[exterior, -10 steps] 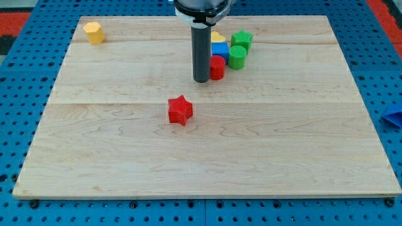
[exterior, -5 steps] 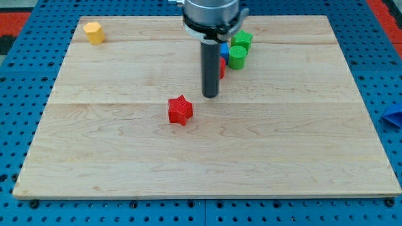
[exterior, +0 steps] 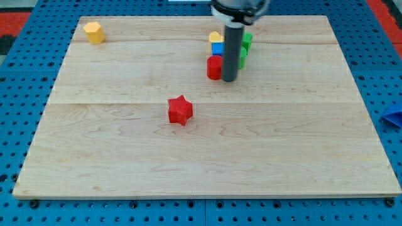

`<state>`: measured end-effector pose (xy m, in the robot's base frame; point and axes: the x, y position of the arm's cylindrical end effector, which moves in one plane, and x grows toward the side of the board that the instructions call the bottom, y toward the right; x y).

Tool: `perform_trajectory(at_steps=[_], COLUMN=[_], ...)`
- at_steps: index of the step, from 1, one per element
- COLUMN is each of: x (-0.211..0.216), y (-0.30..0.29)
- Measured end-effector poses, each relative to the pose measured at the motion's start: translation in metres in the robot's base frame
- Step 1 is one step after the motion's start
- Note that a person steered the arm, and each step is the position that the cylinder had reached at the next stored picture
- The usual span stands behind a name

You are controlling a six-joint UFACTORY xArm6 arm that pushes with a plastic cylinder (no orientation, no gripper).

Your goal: Place the red circle left to the yellow heart

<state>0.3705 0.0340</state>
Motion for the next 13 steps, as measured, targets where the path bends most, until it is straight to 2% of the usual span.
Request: perform_trajectory(at_steps=[2, 3, 4, 7, 8, 10, 12, 13], x=[-0.003, -0.014, -0.038, -0.065, -0.101, -0.143, -0.120, -0.132], y=[-0.068, -0.084, -0.079, -0.057, -0.058, -0.063, -0.029, -0.025])
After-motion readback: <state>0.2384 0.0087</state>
